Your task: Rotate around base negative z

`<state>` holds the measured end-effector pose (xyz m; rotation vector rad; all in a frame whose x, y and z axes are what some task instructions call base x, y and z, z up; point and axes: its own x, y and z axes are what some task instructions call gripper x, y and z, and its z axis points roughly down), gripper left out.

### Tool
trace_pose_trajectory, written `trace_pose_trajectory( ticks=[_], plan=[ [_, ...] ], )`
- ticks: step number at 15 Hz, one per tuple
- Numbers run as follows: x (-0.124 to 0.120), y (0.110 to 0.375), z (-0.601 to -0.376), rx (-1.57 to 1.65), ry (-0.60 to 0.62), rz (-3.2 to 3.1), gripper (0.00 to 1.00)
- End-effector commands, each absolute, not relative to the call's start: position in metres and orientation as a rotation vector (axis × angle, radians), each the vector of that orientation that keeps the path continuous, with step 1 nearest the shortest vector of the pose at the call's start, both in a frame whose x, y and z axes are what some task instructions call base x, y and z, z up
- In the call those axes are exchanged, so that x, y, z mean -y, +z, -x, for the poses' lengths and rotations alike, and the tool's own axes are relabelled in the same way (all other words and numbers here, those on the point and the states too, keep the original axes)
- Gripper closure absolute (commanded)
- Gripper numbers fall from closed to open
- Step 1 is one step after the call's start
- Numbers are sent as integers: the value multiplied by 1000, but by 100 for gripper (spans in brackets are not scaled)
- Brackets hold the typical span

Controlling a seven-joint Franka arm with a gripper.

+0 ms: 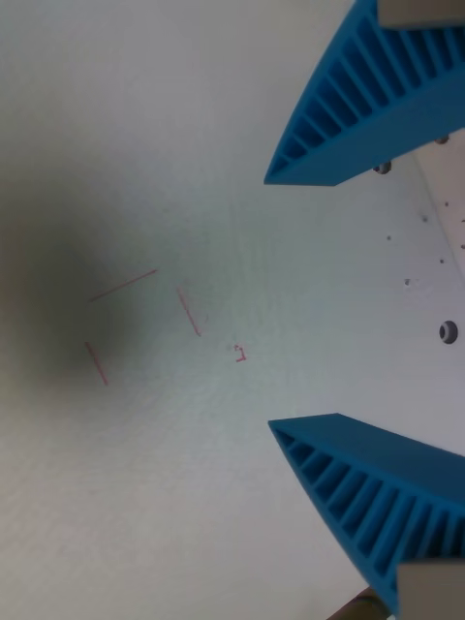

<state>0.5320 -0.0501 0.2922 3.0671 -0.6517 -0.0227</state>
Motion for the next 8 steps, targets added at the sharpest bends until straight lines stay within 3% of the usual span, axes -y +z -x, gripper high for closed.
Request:
trace_pose_trajectory(
  ticks=[1,8],
  plan=[
    [50,294,-532,911,-20,-3006,0],
    [50,294,-532,1050,-21,-2961,0]
  ],
)
